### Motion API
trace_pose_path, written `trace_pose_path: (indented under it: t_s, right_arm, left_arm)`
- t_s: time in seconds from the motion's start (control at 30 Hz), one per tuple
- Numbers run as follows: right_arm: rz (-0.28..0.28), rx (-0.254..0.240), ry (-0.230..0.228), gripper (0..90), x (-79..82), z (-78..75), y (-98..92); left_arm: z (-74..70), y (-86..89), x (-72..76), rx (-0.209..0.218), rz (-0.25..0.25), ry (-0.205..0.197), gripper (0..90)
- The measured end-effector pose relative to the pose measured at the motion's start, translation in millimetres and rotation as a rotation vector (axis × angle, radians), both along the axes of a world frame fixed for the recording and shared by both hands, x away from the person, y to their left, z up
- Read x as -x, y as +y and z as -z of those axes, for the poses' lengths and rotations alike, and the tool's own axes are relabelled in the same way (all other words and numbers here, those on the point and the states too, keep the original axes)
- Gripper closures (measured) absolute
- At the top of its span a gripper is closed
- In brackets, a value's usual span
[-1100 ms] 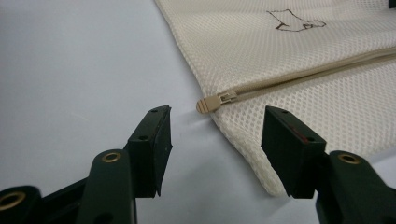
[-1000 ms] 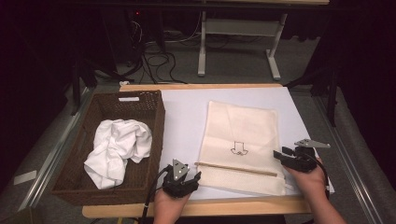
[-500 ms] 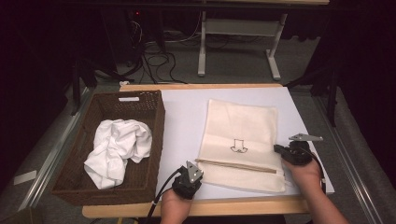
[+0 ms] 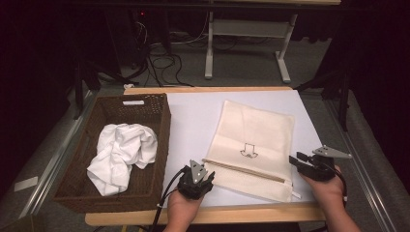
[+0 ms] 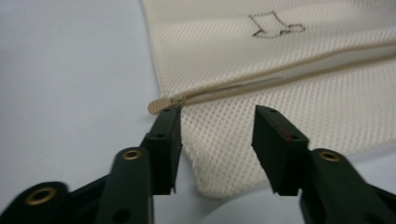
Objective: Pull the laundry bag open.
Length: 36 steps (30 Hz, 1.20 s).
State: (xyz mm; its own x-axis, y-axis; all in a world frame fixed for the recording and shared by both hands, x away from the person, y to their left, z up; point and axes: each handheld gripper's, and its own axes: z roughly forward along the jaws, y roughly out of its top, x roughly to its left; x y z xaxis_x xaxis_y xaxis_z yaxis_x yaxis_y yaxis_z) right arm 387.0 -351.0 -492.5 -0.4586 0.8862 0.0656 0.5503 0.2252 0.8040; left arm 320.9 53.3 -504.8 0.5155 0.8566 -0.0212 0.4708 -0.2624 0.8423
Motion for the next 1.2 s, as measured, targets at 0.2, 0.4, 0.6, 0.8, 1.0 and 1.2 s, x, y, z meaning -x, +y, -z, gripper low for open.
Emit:
trace_pose_path:
  t_s: [0.2,0.4,0.6,0.8,1.0,1.2]
  right_arm:
    - [0.001,-0.013,-0.069,26.7,22.0,-9.4,-2.7]
    - [-0.023,0.010,-0.116,7.6,41.6,-15.7,6.2]
    - [-0.039,0.001,-0.152,2.3,48.8,-18.3,12.6]
    - [-0.049,-0.003,-0.166,0.6,49.5,-21.0,14.8]
    - [-0.060,-0.010,-0.173,0.6,49.6,-22.2,19.1]
    - [-0.046,-0.027,-0.165,0.6,50.6,-20.4,19.4]
  left_arm:
    - [-5.0,-1.8,-0.9,0.001,-0.003,-0.013,36.0]
    - [-7.1,-2.1,-3.9,0.030,0.050,0.013,17.1]
    - [-14.5,-5.3,-4.5,0.031,0.055,0.003,11.0]
    - [-24.4,2.3,-5.8,0.078,0.042,-0.011,10.8]
    - [-38.4,5.6,-9.2,0.098,0.037,-0.037,8.3]
    - [-45.1,12.1,-4.7,0.129,0.021,-0.036,8.4]
